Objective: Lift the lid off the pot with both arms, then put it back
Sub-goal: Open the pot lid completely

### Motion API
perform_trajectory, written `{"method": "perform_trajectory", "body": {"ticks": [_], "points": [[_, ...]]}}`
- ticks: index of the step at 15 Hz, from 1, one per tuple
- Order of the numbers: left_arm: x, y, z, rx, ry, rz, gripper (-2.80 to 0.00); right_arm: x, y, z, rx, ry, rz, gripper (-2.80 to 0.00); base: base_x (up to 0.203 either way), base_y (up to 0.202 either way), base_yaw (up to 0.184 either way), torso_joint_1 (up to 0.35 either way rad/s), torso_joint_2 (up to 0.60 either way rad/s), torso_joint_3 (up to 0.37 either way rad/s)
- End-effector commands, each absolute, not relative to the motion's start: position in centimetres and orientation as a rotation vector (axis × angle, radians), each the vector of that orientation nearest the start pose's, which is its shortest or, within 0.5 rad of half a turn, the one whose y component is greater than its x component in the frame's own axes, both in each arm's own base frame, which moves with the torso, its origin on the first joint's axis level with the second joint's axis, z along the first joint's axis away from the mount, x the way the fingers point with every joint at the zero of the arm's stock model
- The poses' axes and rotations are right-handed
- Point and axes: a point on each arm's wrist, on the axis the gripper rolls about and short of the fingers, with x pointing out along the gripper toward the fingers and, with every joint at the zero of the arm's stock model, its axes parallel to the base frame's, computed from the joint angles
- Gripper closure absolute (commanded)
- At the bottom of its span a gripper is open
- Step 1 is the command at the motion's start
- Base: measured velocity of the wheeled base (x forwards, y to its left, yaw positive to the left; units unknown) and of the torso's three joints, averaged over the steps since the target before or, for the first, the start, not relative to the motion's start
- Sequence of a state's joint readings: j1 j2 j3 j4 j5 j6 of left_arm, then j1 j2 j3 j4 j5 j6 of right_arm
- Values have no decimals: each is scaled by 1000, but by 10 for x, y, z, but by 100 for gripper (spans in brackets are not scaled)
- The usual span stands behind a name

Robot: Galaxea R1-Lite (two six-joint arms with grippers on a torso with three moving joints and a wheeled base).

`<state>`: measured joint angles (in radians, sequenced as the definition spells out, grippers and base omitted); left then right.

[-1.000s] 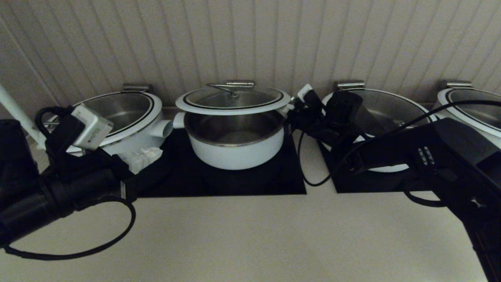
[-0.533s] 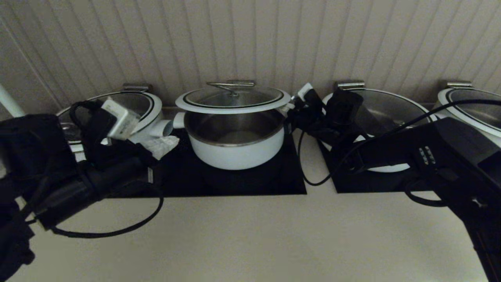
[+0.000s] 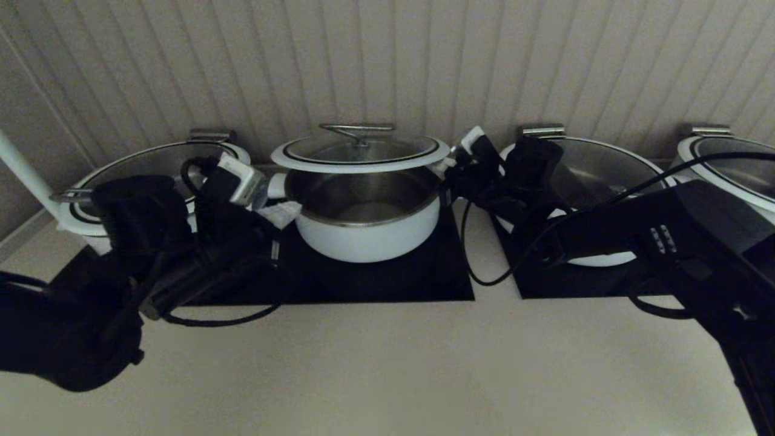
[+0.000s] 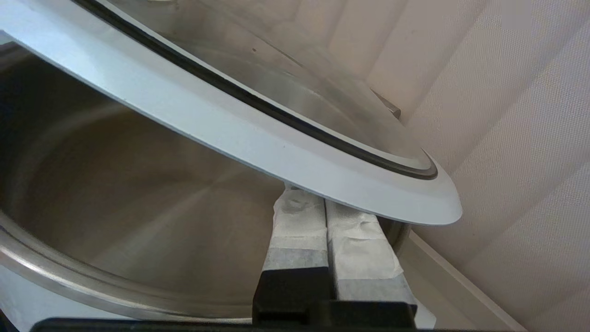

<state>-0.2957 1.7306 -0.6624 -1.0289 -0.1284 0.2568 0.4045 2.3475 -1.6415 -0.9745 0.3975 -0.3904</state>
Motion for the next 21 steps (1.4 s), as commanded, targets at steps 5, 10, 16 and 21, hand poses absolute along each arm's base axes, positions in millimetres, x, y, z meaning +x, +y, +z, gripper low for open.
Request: {"method": "perform_trajectory", "body": {"ticks": [5,10,16,21], "points": [[323,-101,175,255,-44,-407,0,442,202,193,-368,-452,735,0,0,0,0,0,0,0],[333,-103,179,254,-66,-402,0,436,202,196,-372,-446,744,0,0,0,0,0,0,0],[342,-105,186,253,-87,-397,0,418,193,195,-377,-398,753,0,0,0,0,0,0,0],[346,-107,191,252,-94,-396,0,396,178,193,-385,-337,755,0,0,0,0,0,0,0]]}}
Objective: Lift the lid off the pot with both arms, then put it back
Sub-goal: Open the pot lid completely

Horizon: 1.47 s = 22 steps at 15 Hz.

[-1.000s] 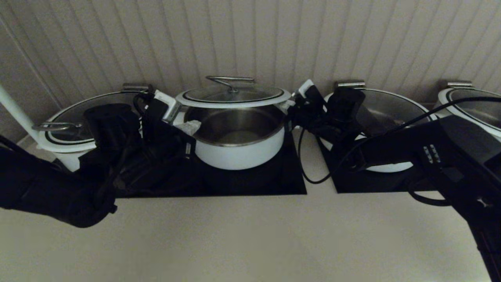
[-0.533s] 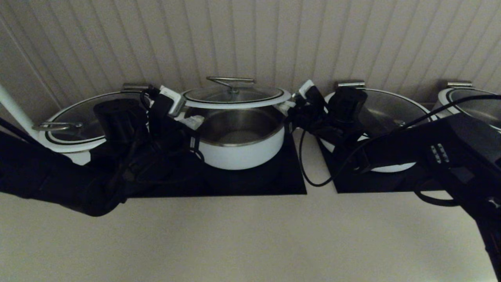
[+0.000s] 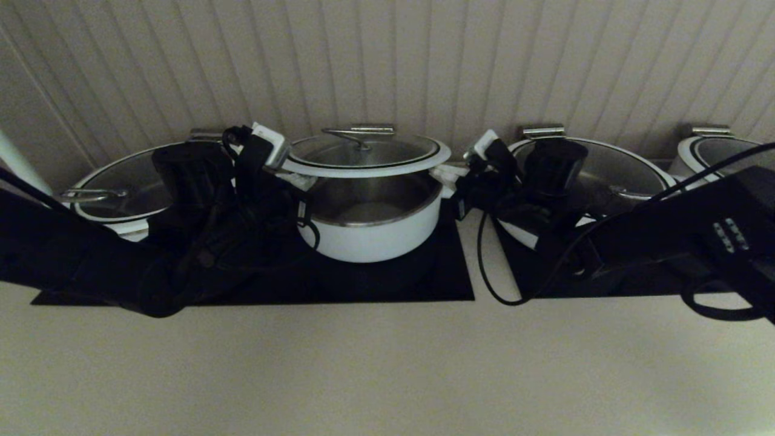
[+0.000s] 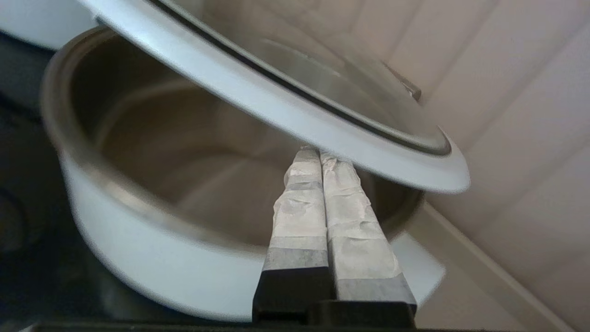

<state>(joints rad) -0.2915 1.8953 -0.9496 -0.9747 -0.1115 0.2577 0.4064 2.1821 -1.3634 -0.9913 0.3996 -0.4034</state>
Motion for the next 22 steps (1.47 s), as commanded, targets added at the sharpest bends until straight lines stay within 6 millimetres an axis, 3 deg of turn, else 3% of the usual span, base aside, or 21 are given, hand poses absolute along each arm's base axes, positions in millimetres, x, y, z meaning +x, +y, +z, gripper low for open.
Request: {"method": "perform_trajectory", "body": {"ticks": [1,5,12,15,19,22], "points": [[346,-107,191,252,-94,-396,0,391,173,193,-389,-327,751,0,0,0,0,0,0,0],[346,-107,191,252,-94,-396,0,363,153,192,-397,-275,742,0,0,0,0,0,0,0],[347,-106,192,252,-96,-394,0,321,101,217,-401,-250,647,0,0,0,0,0,0,0],[346,-106,193,252,-98,-394,0,292,72,231,-381,-203,588,0,0,0,0,0,0,0],[345,-105,195,251,-104,-393,0,257,12,247,-364,-104,404,0,0,0,0,0,0,0],[344,-105,196,251,-105,-391,0,213,-7,256,-294,-36,325,0,0,0,0,0,0,0]]}}
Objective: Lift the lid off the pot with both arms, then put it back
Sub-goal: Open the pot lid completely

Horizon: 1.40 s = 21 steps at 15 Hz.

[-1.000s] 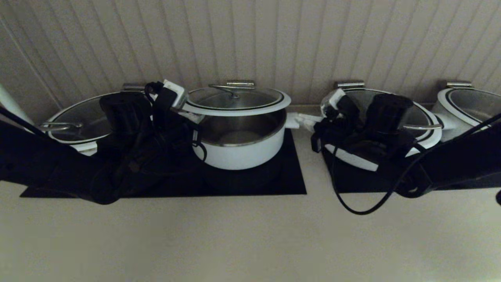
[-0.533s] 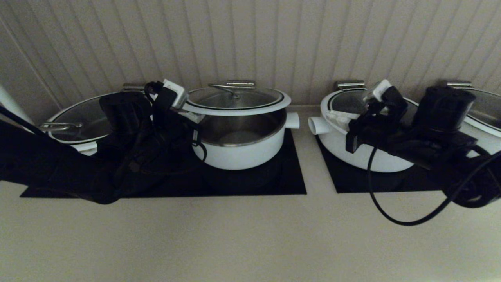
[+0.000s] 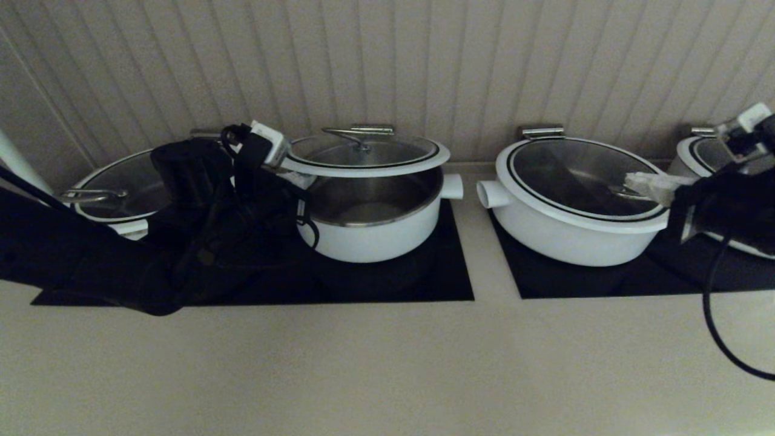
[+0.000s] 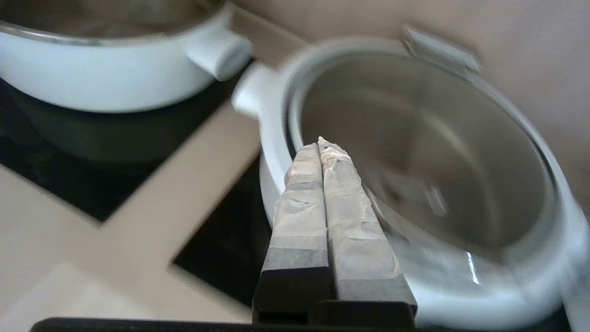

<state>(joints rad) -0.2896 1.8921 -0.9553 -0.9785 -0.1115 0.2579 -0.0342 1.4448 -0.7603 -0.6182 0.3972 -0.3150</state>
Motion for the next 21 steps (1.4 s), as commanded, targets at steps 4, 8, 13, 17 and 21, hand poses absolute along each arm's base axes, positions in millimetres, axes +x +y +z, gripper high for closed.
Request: {"method": "perform_trajectory", "body": {"ticks": [4,8,13,17,21], "points": [[343,-104,198,250,-113,-389,0,148,-6,233,-202,33,299,0,0,0,0,0,0,0],[343,-100,201,250,-119,-377,0,110,-3,199,-176,77,299,0,0,0,0,0,0,0],[344,-94,201,251,-117,-360,0,81,0,157,-159,146,305,0,0,0,0,0,0,0],[345,-92,201,251,-116,-354,0,60,2,128,-155,183,304,0,0,0,0,0,0,0],[346,-91,199,252,-111,-353,0,39,3,105,-155,262,267,0,0,0,0,0,0,0]]}}
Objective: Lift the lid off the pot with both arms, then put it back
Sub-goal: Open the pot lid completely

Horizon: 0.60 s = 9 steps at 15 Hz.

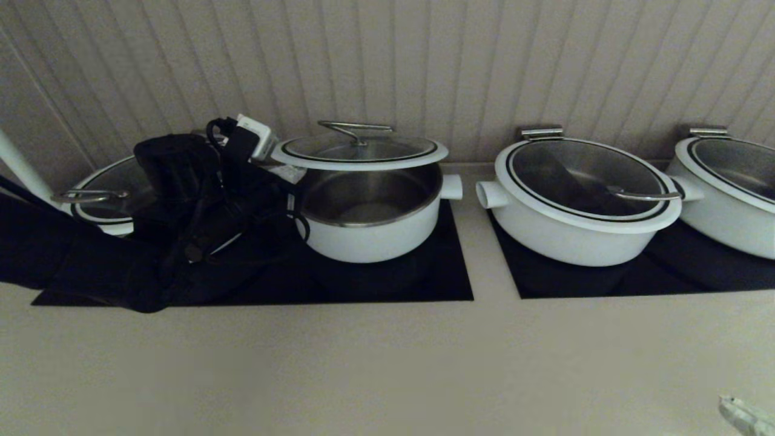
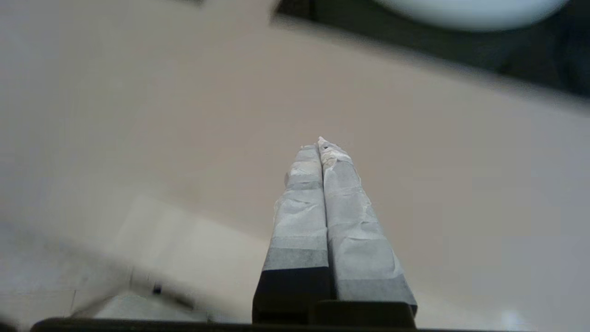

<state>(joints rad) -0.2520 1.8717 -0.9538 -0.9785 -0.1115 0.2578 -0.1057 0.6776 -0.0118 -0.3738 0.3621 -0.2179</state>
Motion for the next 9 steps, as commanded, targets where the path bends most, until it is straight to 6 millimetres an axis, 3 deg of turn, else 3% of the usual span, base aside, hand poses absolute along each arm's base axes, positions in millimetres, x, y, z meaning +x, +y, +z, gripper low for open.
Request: {"method": "perform_trajectory", "body": {"ticks": [1,9], "points": [[347,-92,198,252,-107,-355,0,39,3,105,-160,264,260,0,0,0,0,0,0,0],[351,-93,192,253,-94,-357,0,31,4,91,-135,388,280,0,0,0,0,0,0,0]]}}
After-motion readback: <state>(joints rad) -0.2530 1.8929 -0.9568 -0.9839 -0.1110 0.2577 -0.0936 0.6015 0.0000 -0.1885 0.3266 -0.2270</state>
